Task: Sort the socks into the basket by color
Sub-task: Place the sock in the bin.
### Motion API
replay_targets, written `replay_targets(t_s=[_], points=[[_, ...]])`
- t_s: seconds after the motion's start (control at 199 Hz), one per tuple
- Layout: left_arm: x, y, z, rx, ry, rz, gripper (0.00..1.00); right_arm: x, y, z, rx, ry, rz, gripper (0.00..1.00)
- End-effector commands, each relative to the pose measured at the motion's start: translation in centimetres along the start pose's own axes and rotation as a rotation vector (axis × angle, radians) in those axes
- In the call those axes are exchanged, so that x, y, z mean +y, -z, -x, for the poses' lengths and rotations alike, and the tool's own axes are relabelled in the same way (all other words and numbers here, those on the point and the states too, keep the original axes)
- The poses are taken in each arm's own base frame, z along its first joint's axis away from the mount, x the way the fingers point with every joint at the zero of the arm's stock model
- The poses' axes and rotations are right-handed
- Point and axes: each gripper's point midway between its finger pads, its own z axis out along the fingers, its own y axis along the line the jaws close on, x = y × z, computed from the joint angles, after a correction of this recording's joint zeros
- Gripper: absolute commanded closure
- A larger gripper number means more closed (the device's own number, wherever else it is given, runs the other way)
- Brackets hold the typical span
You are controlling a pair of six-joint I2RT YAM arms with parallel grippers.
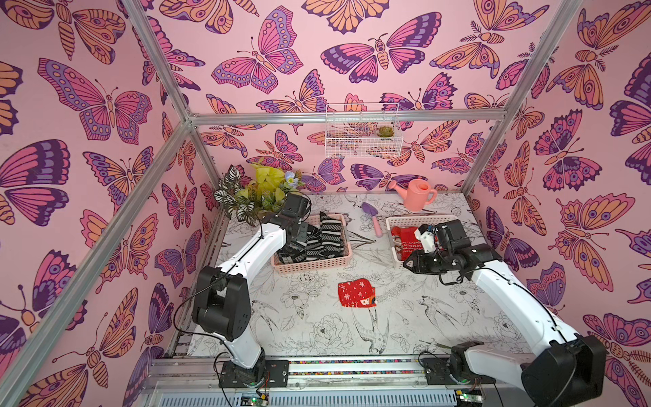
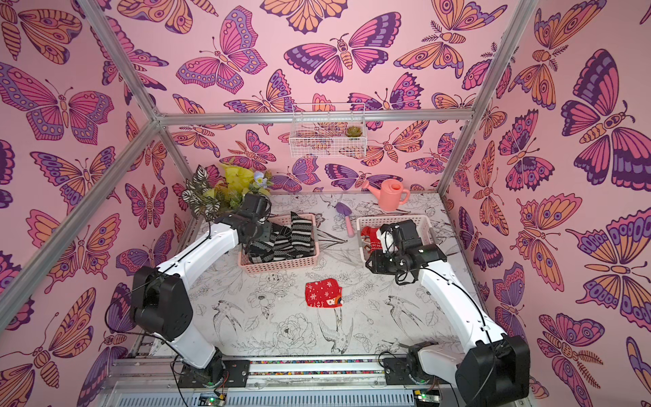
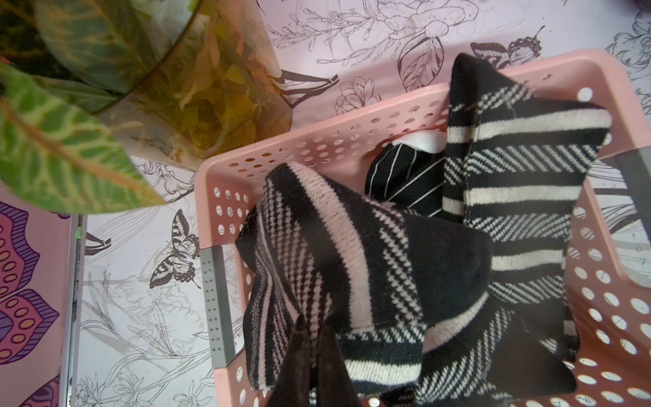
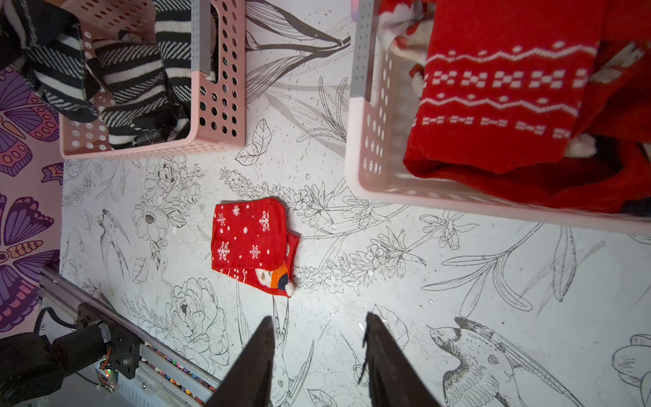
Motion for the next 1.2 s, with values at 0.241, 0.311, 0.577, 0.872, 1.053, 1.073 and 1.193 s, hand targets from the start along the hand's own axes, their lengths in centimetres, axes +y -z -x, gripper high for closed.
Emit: replay_targets(t_s=[0.241,0.311,0.577,0.872,1.053,1.073,1.193], points=[[-1.3,-3.7,-2.1,0.073,0.019,-0.034,0.93,0.6,0.6,0.9,-0.016,-0.005,-0.014,0.56],[-1.5,-4.1,-2.3,0.08,0.021,-0.041,0.93,0.7,0.6,0.9,-0.015,-0.004,-0.015,0.56],[-2.2,-5.4,-3.4,0.108,0.041,-0.065,0.93,0.7,0.2,1.0,-0.011,-0.006,-0.013,0.56],[-2.8,-6.8,-4.6,0.144,0.056,-0.08,0.89,0.9,0.2,0.9,-0.008,0.0,-0.011,0.55],[-2.9,-7.2,-4.7,0.146,0.073,-0.084,0.83,1.0,0.2,0.7,-0.008,0.002,-0.01,0.55],[-2.9,-7.2,-4.8,0.147,0.074,-0.083,0.82,1.1,0.2,0.7,-0.009,0.004,-0.009,0.55],[-2.9,-6.6,-4.2,0.128,0.08,-0.088,0.78,1.1,0.2,0.5,-0.009,0.0,-0.009,0.55]])
